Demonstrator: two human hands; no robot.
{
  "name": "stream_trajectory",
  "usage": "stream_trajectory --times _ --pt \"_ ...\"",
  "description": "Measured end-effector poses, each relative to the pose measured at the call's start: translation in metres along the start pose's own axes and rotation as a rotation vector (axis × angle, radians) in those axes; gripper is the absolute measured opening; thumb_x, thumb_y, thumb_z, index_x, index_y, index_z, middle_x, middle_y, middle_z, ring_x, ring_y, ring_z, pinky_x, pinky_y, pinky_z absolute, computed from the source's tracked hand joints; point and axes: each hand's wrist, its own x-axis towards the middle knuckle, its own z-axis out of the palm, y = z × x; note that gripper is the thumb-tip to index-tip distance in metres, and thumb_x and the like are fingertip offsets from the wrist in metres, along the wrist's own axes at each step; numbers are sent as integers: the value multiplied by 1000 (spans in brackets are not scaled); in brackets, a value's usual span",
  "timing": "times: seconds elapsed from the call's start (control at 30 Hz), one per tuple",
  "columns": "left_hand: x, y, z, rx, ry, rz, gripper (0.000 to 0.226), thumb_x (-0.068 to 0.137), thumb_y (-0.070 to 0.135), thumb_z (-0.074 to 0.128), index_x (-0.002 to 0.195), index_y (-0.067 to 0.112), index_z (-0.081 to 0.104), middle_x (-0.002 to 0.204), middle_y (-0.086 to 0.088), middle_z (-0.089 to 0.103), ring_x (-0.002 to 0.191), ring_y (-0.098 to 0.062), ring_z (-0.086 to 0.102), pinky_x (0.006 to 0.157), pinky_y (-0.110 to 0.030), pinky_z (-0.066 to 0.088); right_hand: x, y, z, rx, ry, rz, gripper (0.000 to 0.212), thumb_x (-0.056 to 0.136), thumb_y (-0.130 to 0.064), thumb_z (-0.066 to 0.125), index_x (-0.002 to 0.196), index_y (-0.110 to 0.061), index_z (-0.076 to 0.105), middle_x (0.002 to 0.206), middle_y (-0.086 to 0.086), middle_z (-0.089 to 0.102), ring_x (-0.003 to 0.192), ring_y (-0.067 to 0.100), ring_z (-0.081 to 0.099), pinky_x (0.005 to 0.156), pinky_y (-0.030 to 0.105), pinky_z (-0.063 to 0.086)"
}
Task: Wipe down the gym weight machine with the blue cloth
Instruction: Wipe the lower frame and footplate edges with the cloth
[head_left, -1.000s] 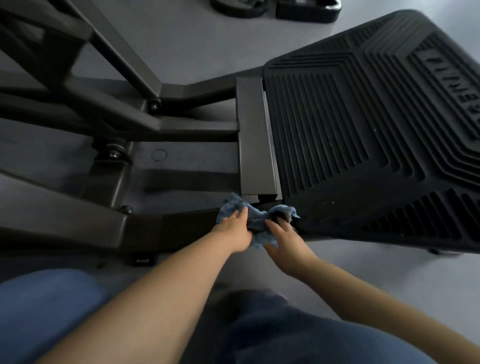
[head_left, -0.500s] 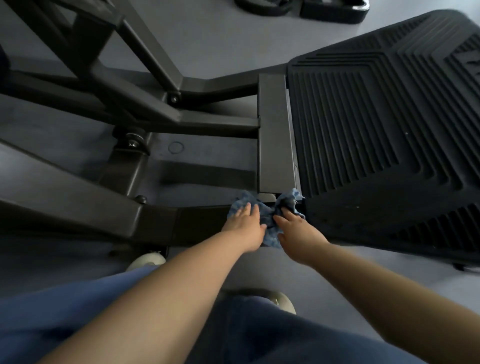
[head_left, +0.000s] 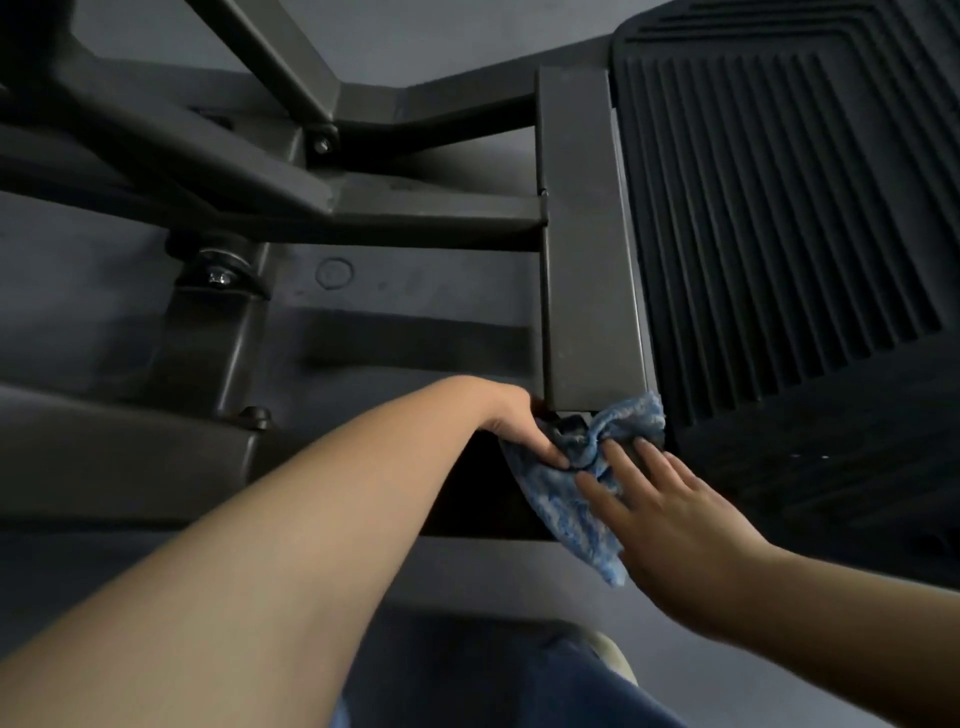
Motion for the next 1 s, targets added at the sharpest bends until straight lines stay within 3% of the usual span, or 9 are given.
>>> stream_trajectory --times 0.1,0.27,0.4,0.5,0.63,0.7,0.77,0.8,1.0 --pt "17 1 -6 -29 -139 -34 42 74 51 71 101 20 61 91 5 59 93 -16 56 83 -26 41 9 -1 -1 24 65 62 107 50 -47 87 141 -14 41 141 36 31 125 54 38 98 58 37" --pt "31 -10 -10 -14 -410 22 56 78 47 69 122 15 59 124 -1 62 113 -19 57 98 -29 43 26 -19 18 158 133 121 97 16 -40 91 104 -2 72 113 37 58 100 53 59 76 61 48" --pt "37 -31 -15 62 -447 17 78 62 56 77 128 21 55 125 3 61 116 -15 55 102 -30 41 35 -32 23 153 154 94 94 25 -37 91 110 -5 70 119 36 55 105 55 56 82 65 43" --pt "38 -55 -18 78 -492 -7 64 76 43 72 132 18 51 129 2 58 121 -15 51 105 -29 37 48 -52 21 216 145 63 94 23 -37 90 109 -5 71 119 36 56 105 56 55 84 66 42" --pt "23 -89 -26 69 -490 -19 47 84 28 67 127 24 48 128 2 56 113 -11 52 91 -20 39 74 -86 12 270 126 19 90 29 -40 89 111 -9 70 122 35 55 109 56 53 89 63 41" --pt "14 -109 -29 123 -432 -59 63 81 34 70 136 22 42 127 3 53 114 -13 50 92 -22 38 87 -107 -6 264 115 8 87 60 -44 80 136 -14 50 141 38 31 127 59 31 104 63 25" --pt "7 -130 -30 213 -380 -98 73 77 44 71 139 21 40 125 5 53 113 -14 52 96 -24 39 101 -126 -8 208 91 -30 72 94 -37 44 151 -16 6 151 31 -13 138 53 -8 111 59 -5" --pt "3 -139 -30 267 -347 -111 75 76 49 70 139 20 40 129 4 53 115 -16 52 98 -24 39 107 -135 -12 203 48 -42 66 99 -34 34 151 -16 -3 150 28 -22 138 50 -16 110 57 -12" --pt "-13 -151 -20 428 -153 -103 73 71 62 68 122 12 55 122 -6 60 109 -23 58 90 -27 44 123 -155 -19 149 43 -49 51 102 -24 27 149 -11 11 152 29 -15 139 48 -13 111 56 -11"
